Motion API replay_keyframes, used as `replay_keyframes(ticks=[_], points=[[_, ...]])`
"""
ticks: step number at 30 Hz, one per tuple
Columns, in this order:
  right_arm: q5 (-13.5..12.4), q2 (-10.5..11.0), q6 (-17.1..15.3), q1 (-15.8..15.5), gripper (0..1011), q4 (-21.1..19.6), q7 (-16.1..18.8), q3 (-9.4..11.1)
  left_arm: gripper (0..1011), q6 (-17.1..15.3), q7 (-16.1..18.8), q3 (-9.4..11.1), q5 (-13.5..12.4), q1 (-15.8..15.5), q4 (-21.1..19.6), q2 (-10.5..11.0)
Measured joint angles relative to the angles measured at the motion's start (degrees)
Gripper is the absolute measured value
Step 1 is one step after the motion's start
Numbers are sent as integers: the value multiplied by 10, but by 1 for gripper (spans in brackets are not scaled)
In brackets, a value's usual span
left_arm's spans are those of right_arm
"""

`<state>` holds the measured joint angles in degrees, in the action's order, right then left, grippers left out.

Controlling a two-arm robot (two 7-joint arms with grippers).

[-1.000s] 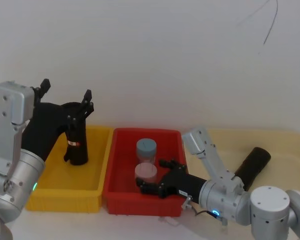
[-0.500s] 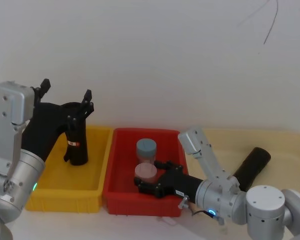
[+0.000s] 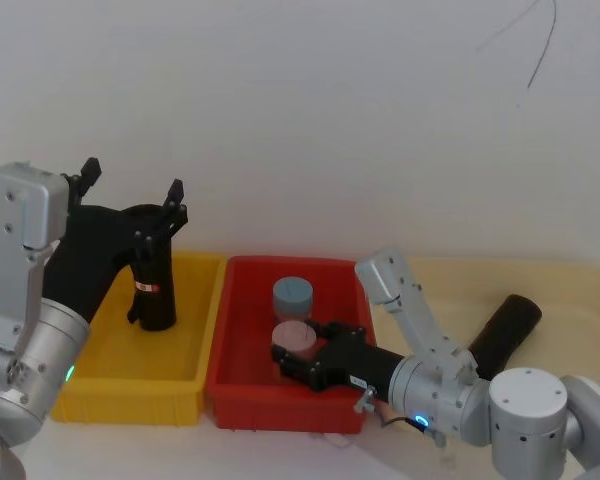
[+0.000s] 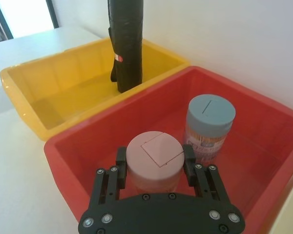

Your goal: Pick up the garbage bag with the one hand and transfer it to the other hand.

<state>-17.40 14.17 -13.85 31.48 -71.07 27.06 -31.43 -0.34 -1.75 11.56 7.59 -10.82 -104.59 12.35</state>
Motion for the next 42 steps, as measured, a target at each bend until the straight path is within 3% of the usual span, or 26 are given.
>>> replay_keyframes(ticks=[13, 21, 26, 34, 42], points=[[-13, 7, 3, -6, 651, -49, -17, 22, 1001, 0, 0, 0, 0, 0, 0, 0], [-24, 21, 16, -13, 651, -96, -35, 51, 1001, 0, 0, 0, 0, 0, 0, 0], [-29, 38, 22, -25, 651, -128, -54, 80, 1001, 0, 0, 0, 0, 0, 0, 0], [-32, 56, 20, -49, 651, -149, -79, 109, 1001, 0, 0, 0, 0, 0, 0, 0], [-33, 62, 13, -71, 651, -142, -98, 127, 1001, 0, 0, 0, 0, 0, 0, 0]])
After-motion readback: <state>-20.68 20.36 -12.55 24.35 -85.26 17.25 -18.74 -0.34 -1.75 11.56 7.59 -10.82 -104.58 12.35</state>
